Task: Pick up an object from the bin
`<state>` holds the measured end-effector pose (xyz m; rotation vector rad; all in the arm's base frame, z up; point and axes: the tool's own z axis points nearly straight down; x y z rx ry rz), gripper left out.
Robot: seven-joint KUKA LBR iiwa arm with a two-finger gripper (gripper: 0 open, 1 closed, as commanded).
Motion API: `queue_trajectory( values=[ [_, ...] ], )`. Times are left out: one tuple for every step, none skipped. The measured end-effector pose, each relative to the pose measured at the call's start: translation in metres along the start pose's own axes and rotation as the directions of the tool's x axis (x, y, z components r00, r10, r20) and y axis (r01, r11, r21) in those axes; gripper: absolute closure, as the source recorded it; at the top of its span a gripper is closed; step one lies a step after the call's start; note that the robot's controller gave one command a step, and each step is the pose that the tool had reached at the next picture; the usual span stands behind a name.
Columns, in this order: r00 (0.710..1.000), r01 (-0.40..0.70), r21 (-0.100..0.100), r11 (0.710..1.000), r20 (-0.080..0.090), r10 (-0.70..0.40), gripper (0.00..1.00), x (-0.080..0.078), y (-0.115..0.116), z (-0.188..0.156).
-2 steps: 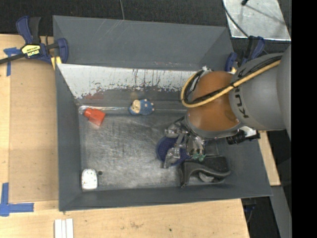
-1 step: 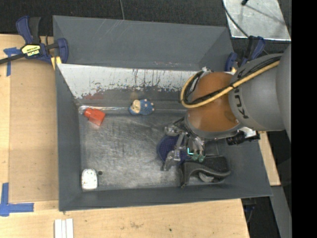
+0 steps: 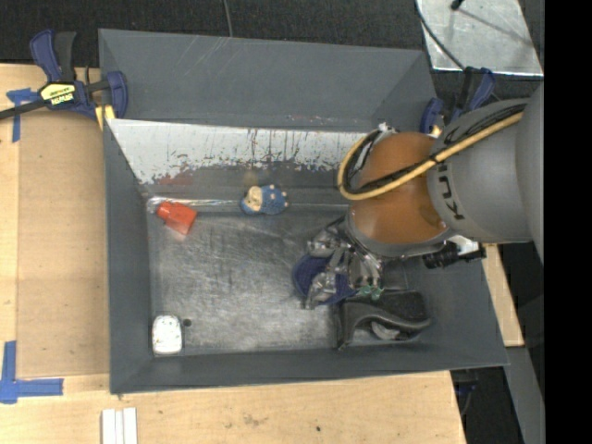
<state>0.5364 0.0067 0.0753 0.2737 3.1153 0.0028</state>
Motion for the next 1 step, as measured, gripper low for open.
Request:
queue_trajectory(
  values=[
    [0.898,0.439,0.0,0.898,-0.004,-0.439,1.0,-0.0444,-0.0101,-0.1331]
  ],
)
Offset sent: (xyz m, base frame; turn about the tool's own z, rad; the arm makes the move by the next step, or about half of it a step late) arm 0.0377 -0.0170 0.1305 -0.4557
